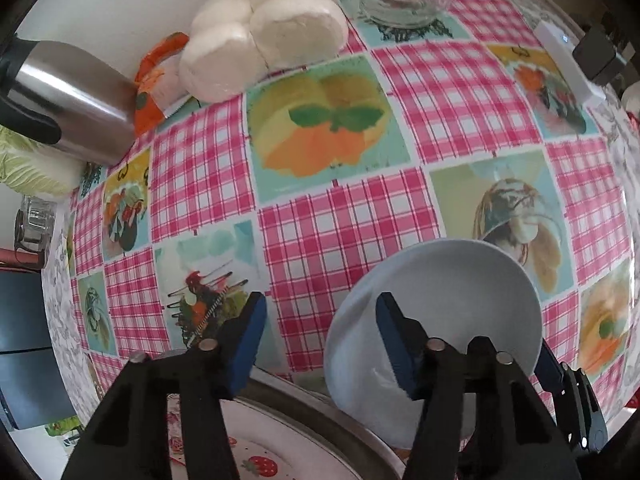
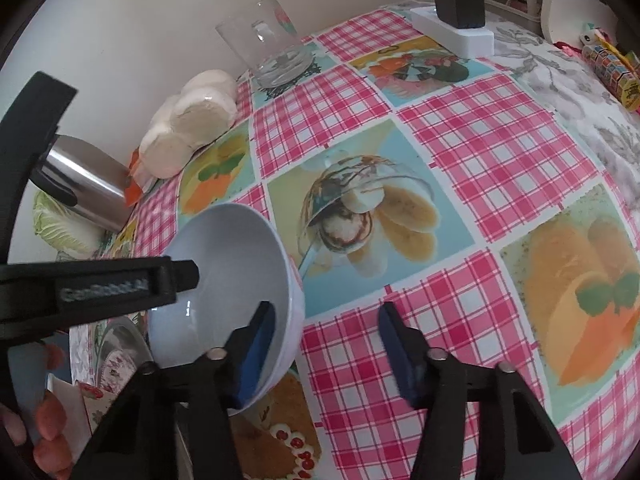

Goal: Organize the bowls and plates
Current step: 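Close both grippers on the blue bowl's rim and lift it, then carry the blue bowl over the tray and lower it into the square bowl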

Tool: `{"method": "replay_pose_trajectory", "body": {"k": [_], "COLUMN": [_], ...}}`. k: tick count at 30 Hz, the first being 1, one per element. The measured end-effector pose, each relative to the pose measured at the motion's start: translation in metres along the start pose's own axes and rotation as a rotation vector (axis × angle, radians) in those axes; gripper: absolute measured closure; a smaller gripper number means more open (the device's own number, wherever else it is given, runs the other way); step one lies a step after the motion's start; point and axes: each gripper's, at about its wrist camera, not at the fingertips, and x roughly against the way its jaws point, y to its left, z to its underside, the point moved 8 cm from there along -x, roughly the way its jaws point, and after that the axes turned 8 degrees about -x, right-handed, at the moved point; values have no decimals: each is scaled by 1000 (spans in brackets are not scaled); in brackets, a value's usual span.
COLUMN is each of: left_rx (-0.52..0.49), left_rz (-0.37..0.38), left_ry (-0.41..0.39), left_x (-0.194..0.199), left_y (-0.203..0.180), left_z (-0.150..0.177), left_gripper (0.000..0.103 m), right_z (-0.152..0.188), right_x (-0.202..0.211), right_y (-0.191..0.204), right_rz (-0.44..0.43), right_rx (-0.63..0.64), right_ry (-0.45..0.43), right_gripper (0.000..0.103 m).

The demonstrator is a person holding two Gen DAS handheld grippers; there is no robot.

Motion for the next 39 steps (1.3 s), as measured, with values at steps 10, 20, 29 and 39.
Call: {"method": "replay_pose_trajectory", "body": {"k": [10, 20, 29, 39], "left_rx": [-22, -29, 3, 69], "left_rz": [57, 165, 292, 322], "left_ry": [7, -27, -70, -148], "left_x": [-4, 2, 5, 2], "left_y": [-21, -50, -91, -96], "left_z": [4, 4, 15, 32], "left_gripper": [73, 79, 79, 81], "right_z": [3, -8, -20, -13], "right_x": [-5, 4, 14, 13], "right_y": [11, -4, -41, -44], "right_rz": [-54, -63, -71, -104], "right_rx": [12, -15, -95, -104], "right_ry": [9, -17, -30, 10], "right_gripper": [74, 87, 87, 89]}}
